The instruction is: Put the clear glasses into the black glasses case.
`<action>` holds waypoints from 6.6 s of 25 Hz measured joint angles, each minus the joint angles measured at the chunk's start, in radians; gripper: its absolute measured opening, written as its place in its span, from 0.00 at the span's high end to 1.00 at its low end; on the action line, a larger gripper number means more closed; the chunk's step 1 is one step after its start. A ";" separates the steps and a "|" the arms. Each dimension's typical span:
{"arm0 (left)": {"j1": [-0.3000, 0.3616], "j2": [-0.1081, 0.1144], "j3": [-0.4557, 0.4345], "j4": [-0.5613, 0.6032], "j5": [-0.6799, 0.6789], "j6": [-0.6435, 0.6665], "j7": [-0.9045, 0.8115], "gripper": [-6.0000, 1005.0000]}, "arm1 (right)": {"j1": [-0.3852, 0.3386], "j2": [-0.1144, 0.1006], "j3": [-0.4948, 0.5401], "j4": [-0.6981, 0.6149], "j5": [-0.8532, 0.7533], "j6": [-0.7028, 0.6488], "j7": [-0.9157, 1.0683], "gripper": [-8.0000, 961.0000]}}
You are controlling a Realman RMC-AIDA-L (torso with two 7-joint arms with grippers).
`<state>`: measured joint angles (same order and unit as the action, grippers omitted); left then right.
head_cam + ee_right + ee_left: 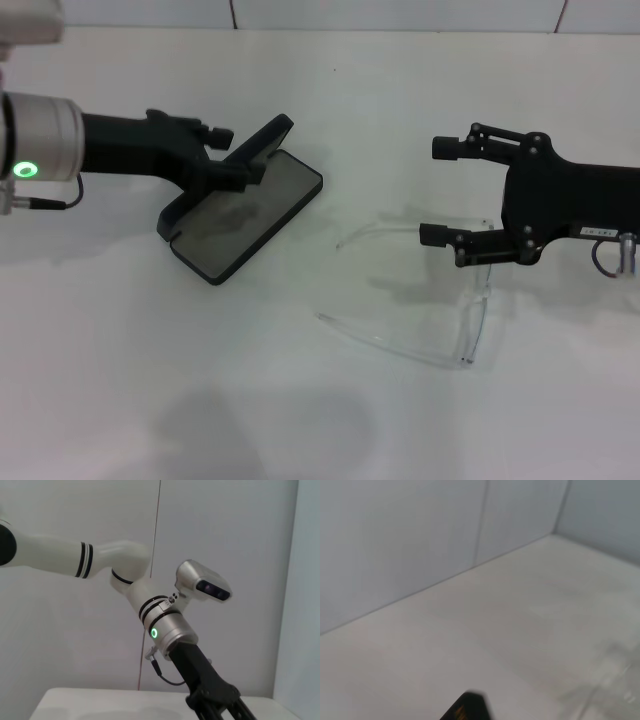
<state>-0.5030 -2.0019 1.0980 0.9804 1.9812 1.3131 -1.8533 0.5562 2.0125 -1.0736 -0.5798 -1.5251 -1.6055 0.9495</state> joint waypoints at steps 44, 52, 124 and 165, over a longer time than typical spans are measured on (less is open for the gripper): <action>-0.184 -0.085 0.129 0.096 0.236 -0.213 0.270 0.81 | -0.041 -0.001 -0.095 -0.003 -0.075 -0.071 -0.070 0.09; -0.338 -0.086 0.247 -0.074 0.244 -0.245 0.299 0.76 | -0.074 0.001 -0.096 0.008 -0.079 -0.070 -0.113 0.09; 0.144 -0.080 -0.009 -0.298 -0.778 0.189 0.766 0.35 | 0.208 0.015 -0.646 -0.636 -0.944 0.129 0.321 0.32; 0.126 -0.048 -0.009 -0.310 -0.760 0.438 0.664 0.35 | -0.100 0.015 -0.359 -0.807 -0.546 0.192 0.243 0.87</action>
<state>-0.3765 -2.0498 1.0893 0.6700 1.2213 1.7515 -1.1888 0.4560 2.0277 -1.4325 -1.3867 -2.0706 -1.4138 1.1927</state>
